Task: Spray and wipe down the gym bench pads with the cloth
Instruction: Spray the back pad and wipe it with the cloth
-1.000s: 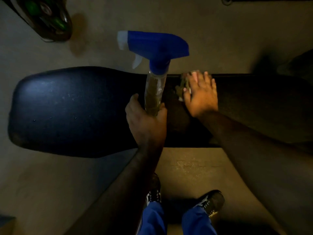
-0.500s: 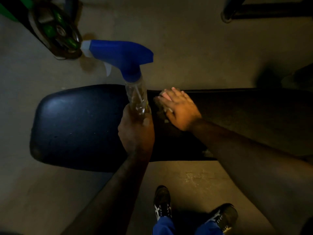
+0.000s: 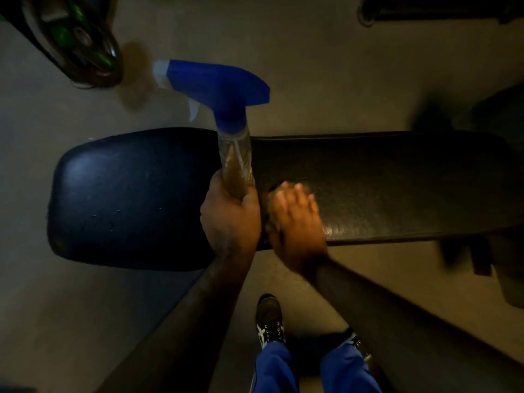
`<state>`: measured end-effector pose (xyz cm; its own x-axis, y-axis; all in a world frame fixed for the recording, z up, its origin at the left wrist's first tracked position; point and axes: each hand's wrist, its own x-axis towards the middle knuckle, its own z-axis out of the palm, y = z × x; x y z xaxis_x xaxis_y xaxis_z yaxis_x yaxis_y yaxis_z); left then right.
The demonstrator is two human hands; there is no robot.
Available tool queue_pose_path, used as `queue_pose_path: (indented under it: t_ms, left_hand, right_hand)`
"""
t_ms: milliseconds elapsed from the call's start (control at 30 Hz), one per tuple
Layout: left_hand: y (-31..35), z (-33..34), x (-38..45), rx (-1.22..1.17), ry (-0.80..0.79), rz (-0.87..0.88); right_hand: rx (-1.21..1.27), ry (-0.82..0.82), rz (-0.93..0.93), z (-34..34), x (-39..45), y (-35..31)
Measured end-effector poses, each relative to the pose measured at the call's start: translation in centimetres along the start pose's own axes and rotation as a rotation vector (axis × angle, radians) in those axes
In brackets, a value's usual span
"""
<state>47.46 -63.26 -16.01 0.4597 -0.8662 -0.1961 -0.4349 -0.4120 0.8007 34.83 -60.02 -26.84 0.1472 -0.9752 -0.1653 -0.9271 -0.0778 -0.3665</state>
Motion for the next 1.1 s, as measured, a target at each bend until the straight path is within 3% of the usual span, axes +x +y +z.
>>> queue_pose_path:
  t_ms: [67,100,200,233,300,433,533,700,800,967,1100]
  left_hand:
    - [0.1,0.1,-0.4,0.027,-0.003,0.036]
    - [0.1,0.0,-0.6,0.038,-0.010,0.061]
    - [-0.3,-0.1,-1.1,0.064,-0.037,0.101]
    - [-0.3,0.0,-1.3,0.071,-0.047,0.103]
    - [-0.3,0.3,-1.8,0.113,-0.068,0.107]
    - [0.1,0.5,-3.1,0.157,-0.110,0.137]
    - [0.0,0.4,-3.5,0.160,-0.110,0.140]
    - [-0.3,-0.2,-3.6,0.160,-0.150,0.139]
    - [0.2,-0.6,-3.8,0.165,-0.154,0.118]
    - [2.1,-2.1,-6.0,0.157,-0.235,0.119]
    - [5.5,-3.5,-9.6,0.155,-0.367,0.161]
  right_hand:
    - [-0.063,-0.092,-0.220,0.1,-1.0,1.6]
    - [-0.093,-0.078,-0.197,-0.2,-0.6,2.9]
    - [-0.040,0.027,0.220,-0.6,-0.2,3.4]
    - [-0.018,0.064,0.249,-0.2,-0.7,2.2]
    - [-0.017,0.067,0.095,0.6,-1.9,0.9]
    - [-0.149,-0.076,-0.151,-0.5,-2.0,4.0]
    - [-0.189,-0.115,-0.168,-0.6,-1.9,4.3]
    - [-0.048,-0.049,-0.103,-1.6,-2.6,3.3]
    - [0.206,-0.027,0.043,-3.8,-3.6,2.1]
    - [0.909,0.056,0.509,-9.0,-6.3,1.0]
    - [1.174,0.085,0.675,-14.3,-10.3,1.9]
